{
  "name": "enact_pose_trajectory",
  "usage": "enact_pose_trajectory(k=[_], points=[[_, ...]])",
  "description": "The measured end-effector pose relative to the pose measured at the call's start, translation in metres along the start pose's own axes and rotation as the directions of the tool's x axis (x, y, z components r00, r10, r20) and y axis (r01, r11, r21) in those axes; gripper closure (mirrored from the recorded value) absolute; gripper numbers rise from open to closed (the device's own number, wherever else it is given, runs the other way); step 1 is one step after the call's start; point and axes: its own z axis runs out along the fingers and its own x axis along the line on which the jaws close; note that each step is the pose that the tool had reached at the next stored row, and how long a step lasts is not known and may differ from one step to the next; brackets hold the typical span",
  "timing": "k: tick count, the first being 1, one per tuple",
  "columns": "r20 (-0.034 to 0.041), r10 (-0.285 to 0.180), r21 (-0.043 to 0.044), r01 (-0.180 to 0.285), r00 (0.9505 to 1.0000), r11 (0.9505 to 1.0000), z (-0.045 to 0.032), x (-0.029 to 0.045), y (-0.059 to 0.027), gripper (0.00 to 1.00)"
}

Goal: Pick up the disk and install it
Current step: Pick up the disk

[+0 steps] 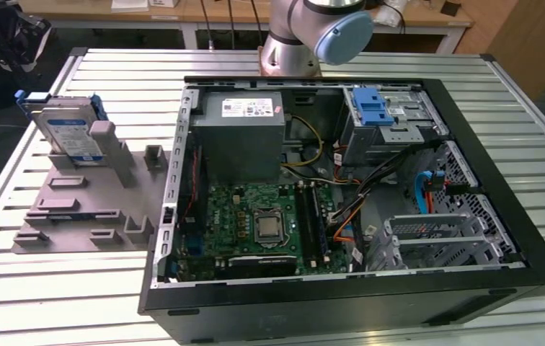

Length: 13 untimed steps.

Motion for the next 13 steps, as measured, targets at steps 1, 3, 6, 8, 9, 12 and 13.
enact_pose_trajectory(k=[1, 3, 6, 8, 9, 12, 13], points=[[-0.0001, -0.001, 0.0, 0.001, 1.0, 1.0, 0.0, 0.0, 0.0, 0.89], [-0.0001, -0.005, 0.0, 0.005, 1.0, 1.0, 0.0, 0.0, 0.0, 0.89], [-0.0005, -0.014, 0.0, 0.014, 0.9999, 0.9999, 0.0, 0.0, 0.0, 0.89], [-0.0008, -0.022, 0.0001, 0.022, 0.9998, 0.9998, 0.0, 0.0, 0.0, 0.89], [-0.001, -0.026, 0.0001, 0.026, 0.9997, 0.9997, 0.0, 0.0, 0.0, 0.89], [-0.0014, -0.037, 0.0001, 0.037, 0.9993, 0.9993, 0.0, 0.0, 0.0, 0.89], [-0.0016, -0.04, 0.0001, 0.04, 0.9992, 0.9992, 0.0, 0.0, 0.0, 0.89]])
